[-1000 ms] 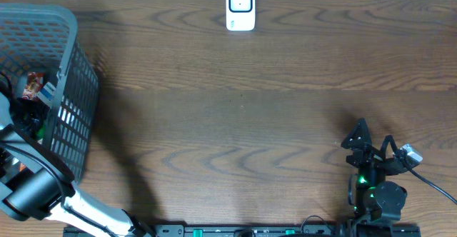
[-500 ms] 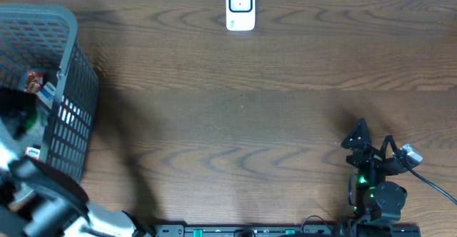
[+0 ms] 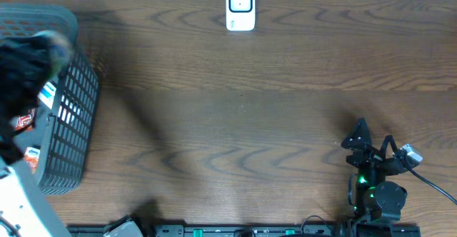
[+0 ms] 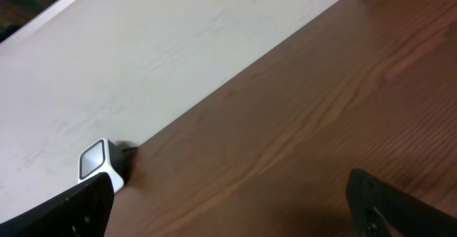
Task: Scan the item barcode
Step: 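Grasp the green-capped bottle with the left gripper and lift it, then carry the bottle to the scanner and hold it before the scanner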
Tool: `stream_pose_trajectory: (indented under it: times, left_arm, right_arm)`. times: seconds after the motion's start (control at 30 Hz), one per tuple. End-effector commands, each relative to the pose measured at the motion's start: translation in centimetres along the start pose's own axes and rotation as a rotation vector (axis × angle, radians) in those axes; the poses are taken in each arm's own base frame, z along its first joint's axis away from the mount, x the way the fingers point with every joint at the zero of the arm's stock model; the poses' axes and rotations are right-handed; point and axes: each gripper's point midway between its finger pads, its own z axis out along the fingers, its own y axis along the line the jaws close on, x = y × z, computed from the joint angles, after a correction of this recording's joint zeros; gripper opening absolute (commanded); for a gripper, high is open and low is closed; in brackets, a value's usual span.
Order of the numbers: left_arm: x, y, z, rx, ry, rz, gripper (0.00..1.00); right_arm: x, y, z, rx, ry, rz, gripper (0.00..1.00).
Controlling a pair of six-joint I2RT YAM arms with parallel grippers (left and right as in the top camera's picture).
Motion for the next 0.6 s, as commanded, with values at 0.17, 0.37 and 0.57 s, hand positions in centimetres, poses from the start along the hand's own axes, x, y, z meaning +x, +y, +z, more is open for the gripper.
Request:
stream_pose_trajectory:
  times: [0.17, 0.37, 0.57]
  left_arm:
    - [10.3, -3.6, 6.2, -0.106, 0.242, 0.26, 0.63]
    - [18.9, -4.3, 12.4, -0.138, 0.479, 0.575, 0.63]
    - [25.6, -1.3, 18.1, -0.205, 0.701, 0.792, 0.63]
  right_arm:
    - [-0.1, -0.3, 0.0, 0.012, -0.005, -0.007, 0.99]
    - [-0.1, -0.3, 0.0, 0.012, -0.005, -0.007, 0.99]
    - [-0.1, -0.3, 0.0, 0.011, -0.005, -0.007, 0.99]
